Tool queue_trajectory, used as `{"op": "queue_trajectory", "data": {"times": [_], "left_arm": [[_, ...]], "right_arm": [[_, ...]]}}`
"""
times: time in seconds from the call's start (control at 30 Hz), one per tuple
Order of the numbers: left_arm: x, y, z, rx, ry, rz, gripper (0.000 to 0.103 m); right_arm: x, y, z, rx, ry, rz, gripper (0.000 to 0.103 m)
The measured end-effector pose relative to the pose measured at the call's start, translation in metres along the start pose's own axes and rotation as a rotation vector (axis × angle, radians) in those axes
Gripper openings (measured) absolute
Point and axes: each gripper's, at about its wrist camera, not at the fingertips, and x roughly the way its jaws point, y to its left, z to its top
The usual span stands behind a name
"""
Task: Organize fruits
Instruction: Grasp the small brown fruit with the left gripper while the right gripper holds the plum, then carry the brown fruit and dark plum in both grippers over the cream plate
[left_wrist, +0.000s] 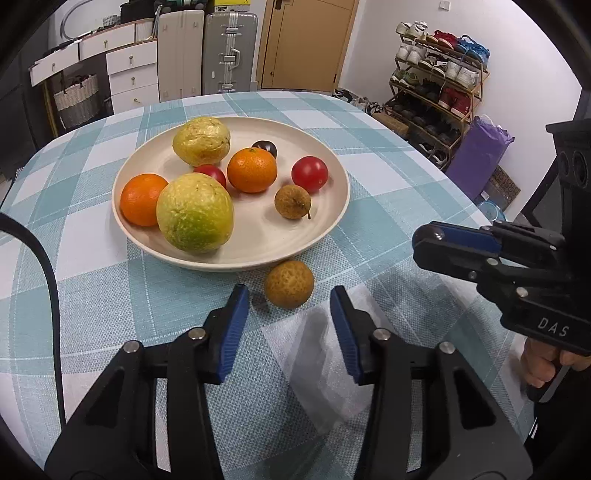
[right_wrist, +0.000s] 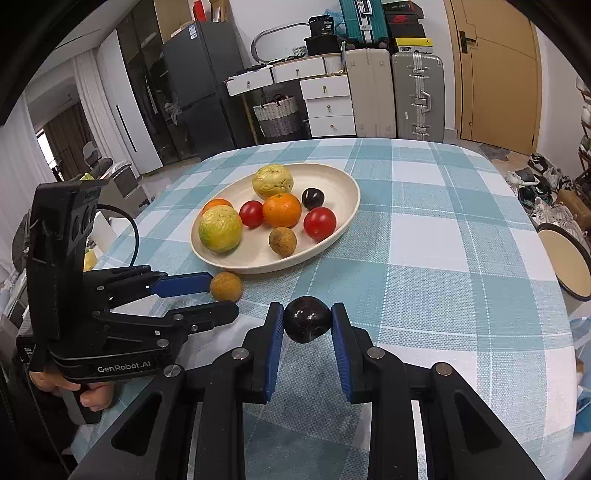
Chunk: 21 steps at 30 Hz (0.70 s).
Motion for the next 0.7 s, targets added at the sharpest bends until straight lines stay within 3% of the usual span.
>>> {"op": "queue_trajectory", "data": {"times": [0.2, 0.53, 0.7], "left_arm": [[0.005, -0.004, 0.004, 0.011, 0.006, 0.003, 0.026], [-0.006, -0.008, 0.002, 0.03, -0.027, -0.006, 0.025], [-0.026, -0.007, 0.002, 0.042, -0.082, -0.006, 0.025]], "right_arm": [[-0.005, -0.002, 0.001, 0.009, -0.009, 0.002, 0.027], [-0.008, -0.003, 0.002, 0.015, -0.02, 0.004, 0.027], [-0.012, -0.003, 0.002, 0.016, -0.045, 0.006, 0.027]]}}
